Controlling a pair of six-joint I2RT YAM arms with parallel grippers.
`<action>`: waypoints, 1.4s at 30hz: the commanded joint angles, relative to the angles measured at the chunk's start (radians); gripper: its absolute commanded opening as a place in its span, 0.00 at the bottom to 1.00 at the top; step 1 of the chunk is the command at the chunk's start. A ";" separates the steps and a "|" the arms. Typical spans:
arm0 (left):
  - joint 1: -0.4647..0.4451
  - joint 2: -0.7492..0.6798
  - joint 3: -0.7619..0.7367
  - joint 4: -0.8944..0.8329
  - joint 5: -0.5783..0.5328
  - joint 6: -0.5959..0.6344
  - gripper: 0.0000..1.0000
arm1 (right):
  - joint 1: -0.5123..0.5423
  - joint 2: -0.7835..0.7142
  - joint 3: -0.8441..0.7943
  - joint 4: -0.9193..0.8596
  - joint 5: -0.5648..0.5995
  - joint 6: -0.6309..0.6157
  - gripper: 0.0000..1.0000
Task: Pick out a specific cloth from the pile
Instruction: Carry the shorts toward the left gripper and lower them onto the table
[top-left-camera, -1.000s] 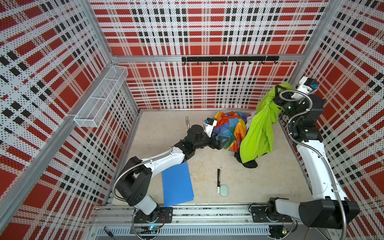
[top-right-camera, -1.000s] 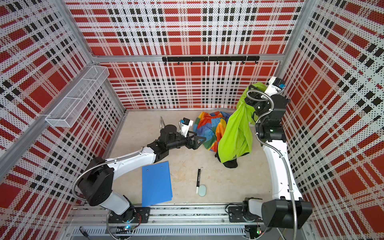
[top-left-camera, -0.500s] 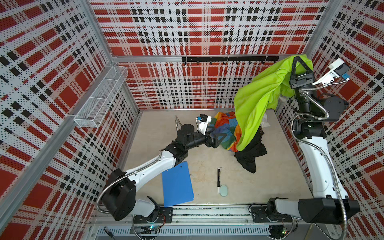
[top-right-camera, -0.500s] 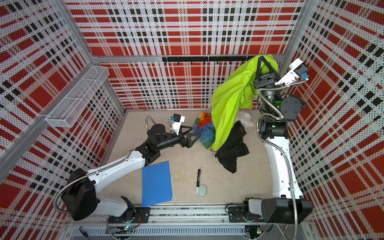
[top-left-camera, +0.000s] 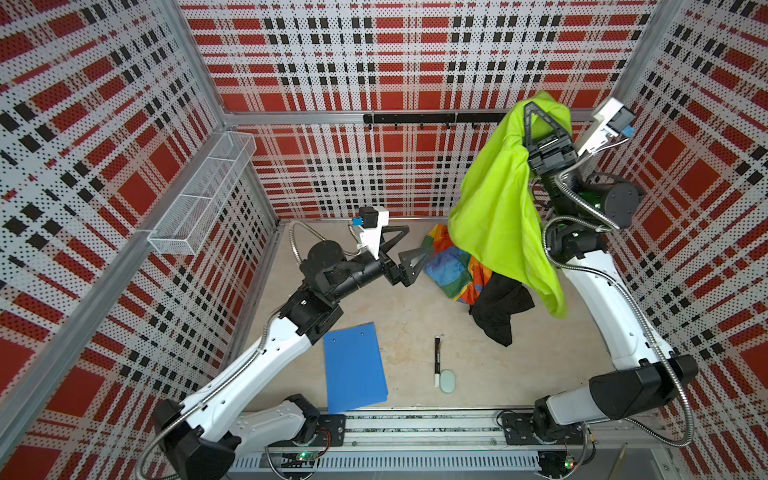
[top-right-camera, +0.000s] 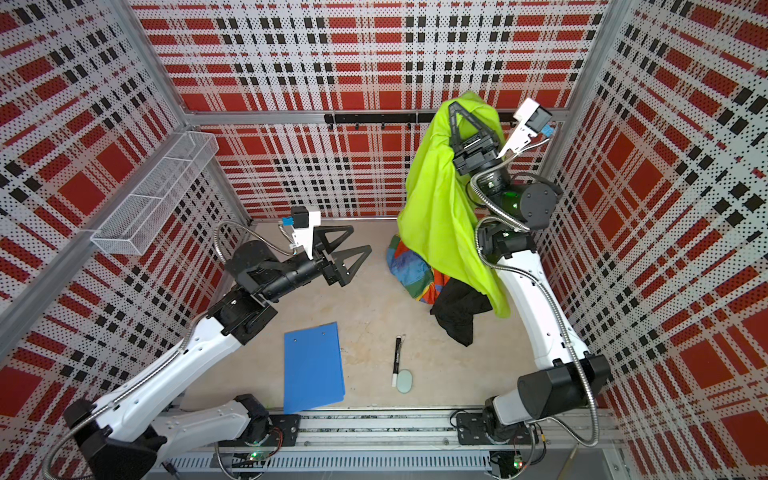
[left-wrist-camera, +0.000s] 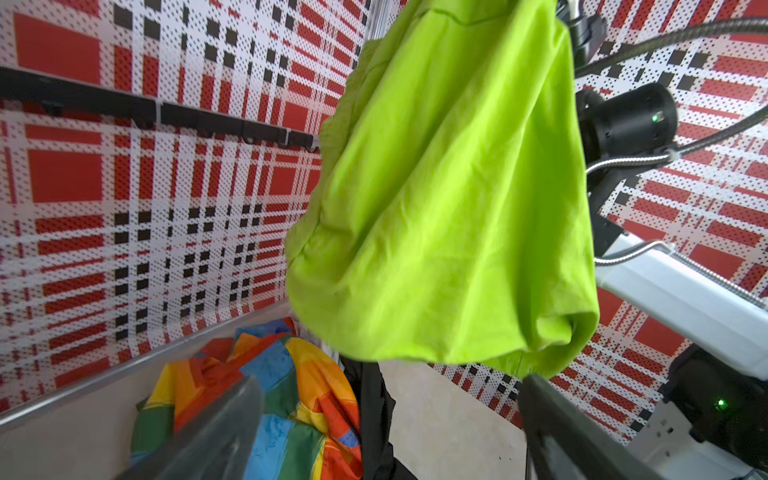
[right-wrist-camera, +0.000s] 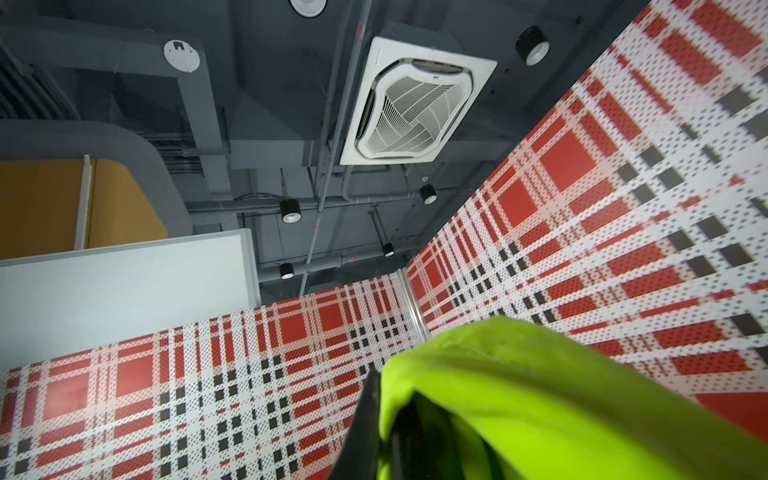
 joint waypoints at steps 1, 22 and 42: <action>0.025 -0.046 0.047 -0.116 -0.027 0.045 0.99 | 0.070 0.031 0.053 0.036 -0.033 -0.065 0.01; 0.334 -0.277 -0.083 -0.426 -0.153 -0.027 0.99 | 0.385 0.516 0.374 -0.132 -0.055 -0.124 0.00; 0.552 -0.077 -0.540 -0.121 -0.071 -0.285 0.97 | 0.402 0.799 0.446 -0.192 -0.123 -0.097 0.00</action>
